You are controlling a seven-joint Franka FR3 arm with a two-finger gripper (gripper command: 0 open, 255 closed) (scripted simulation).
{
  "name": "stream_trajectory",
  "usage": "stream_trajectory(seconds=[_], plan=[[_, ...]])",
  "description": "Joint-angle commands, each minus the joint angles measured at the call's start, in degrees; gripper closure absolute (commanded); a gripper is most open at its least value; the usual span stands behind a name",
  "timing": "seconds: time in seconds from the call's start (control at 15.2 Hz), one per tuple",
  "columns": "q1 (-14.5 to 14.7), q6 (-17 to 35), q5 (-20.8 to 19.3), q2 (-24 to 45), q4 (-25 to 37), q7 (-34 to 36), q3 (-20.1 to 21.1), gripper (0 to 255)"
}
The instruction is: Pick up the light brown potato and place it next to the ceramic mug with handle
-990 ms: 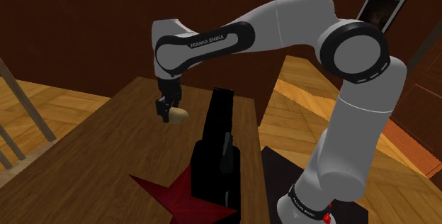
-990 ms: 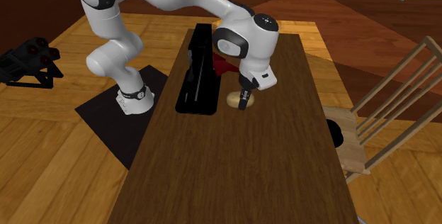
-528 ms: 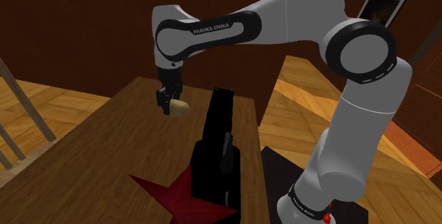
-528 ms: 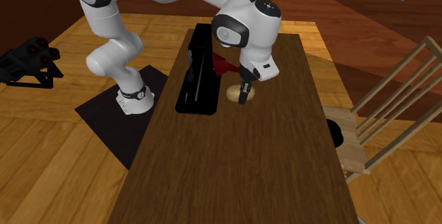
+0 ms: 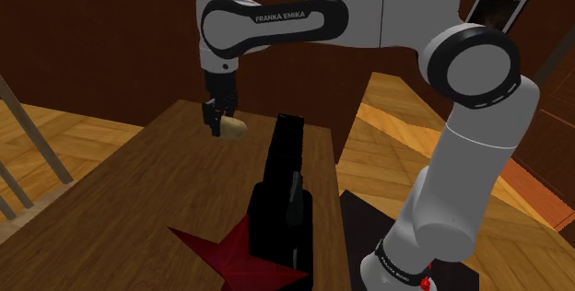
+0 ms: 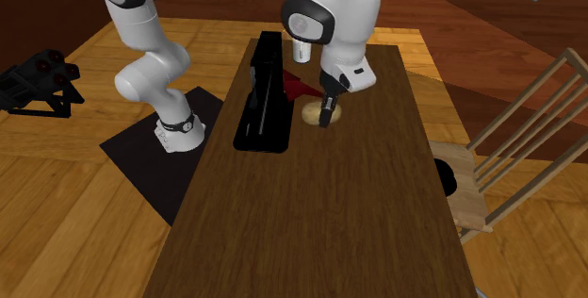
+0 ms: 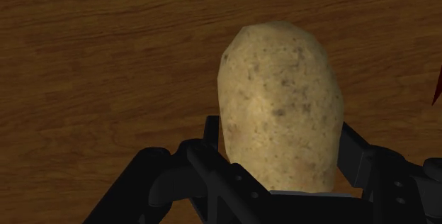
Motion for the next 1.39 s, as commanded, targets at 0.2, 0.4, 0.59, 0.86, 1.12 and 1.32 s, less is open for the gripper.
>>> stream_trajectory(seconds=[0.2,0.4,0.59,0.86,1.12,1.32], plan=[[1.50,-0.05,0.88,-4.25,-4.06,2.70,1.37,255],[3.09,0.96,1.89,-7.98,-8.59,5.52,2.92,255],[4.74,1.73,3.04,-11.32,-12.44,8.45,4.62,255],[7.05,2.49,4.75,-15.17,-16.61,12.57,7.11,255],[9.48,3.03,6.60,-18.28,-19.71,16.95,9.85,255],[11.34,3.35,8.01,-20.08,-21.36,20.41,12.07,255]])
